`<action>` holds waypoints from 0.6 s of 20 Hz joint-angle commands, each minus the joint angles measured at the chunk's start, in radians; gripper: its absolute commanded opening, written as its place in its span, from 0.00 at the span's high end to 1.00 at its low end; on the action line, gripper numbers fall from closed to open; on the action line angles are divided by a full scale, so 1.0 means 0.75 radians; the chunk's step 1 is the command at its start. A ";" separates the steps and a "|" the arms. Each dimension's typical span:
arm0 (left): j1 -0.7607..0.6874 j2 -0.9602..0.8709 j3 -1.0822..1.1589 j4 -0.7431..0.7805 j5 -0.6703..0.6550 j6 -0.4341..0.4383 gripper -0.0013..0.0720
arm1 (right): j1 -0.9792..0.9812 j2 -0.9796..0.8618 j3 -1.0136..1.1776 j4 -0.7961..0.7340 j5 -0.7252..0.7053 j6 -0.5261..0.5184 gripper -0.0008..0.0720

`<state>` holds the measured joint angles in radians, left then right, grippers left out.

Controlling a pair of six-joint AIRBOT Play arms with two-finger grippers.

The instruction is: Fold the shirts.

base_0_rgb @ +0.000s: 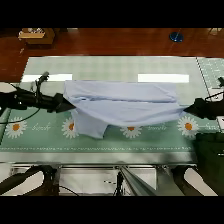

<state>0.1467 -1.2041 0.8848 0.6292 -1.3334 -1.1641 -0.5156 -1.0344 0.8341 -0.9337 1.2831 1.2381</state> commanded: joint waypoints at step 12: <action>0.020 -0.249 0.209 -0.053 0.548 0.006 0.95 | 0.300 -0.349 0.044 0.349 -0.900 0.023 0.96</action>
<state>0.1600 -1.3170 1.0370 0.5903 -0.9932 -1.1591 -0.3405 -1.2125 0.8661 -0.7094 0.7437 1.2533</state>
